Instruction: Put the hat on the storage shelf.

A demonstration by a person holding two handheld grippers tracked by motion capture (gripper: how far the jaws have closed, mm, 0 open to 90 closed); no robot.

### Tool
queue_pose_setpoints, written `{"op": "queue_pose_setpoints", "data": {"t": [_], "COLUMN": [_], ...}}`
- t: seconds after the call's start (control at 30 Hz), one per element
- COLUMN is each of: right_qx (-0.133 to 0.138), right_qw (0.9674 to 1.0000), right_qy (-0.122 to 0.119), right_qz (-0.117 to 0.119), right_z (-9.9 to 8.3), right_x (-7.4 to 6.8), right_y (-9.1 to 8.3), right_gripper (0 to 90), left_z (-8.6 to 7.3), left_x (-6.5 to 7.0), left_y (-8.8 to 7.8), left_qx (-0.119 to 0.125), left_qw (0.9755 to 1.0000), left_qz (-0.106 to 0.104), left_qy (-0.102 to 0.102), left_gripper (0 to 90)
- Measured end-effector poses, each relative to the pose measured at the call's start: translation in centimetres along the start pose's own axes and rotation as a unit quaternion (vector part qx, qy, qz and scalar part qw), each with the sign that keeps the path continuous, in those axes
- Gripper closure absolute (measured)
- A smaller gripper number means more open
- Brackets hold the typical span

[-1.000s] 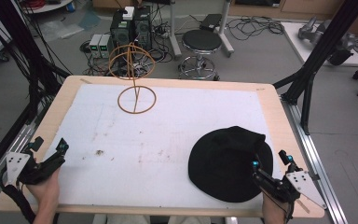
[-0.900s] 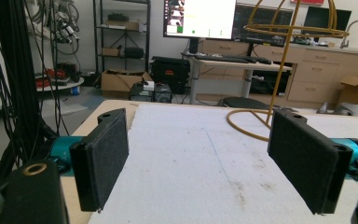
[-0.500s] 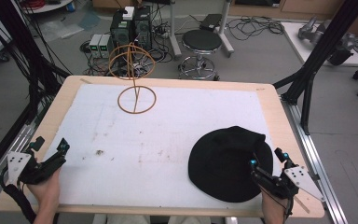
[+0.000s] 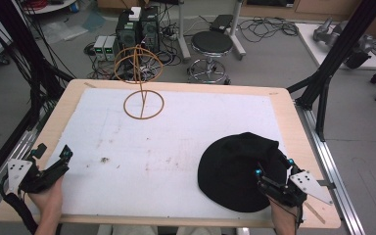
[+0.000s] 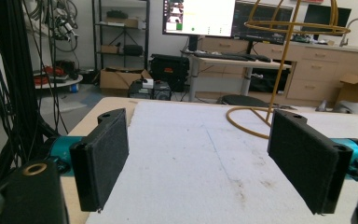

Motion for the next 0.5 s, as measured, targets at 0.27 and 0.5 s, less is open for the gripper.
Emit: {"op": "queue_pose_setpoints", "data": {"t": [0.27,0.5], "right_qx": [-0.029,-0.044], "right_qw": [0.9994,0.9986], "right_qy": [-0.004,-0.018], "right_qz": [0.017,0.024], "right_z": [-0.84,-1.28], "right_x": [-0.38,-0.62], "right_y": [0.71,0.92], "right_gripper": [15.2,23.6], "left_z": [-0.03,0.04], "left_x": [0.02,0.07], "left_y": [0.02,-0.02], "left_qx": [-0.001,0.003], "left_qw": [1.0,1.0], "left_qz": [0.0,-0.006], "left_qy": [0.0,-0.001], "left_gripper": [20.7,20.7]}}
Point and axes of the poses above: each handheld gripper's, and its own axes: y roughly forward along the jaws, z roughly out of its top, x roughly to its right, the point moved 9 cm from there along y, roughly forward along the jaws, and after that the axes turned 13 degrees about z, right-handed, at the moved point
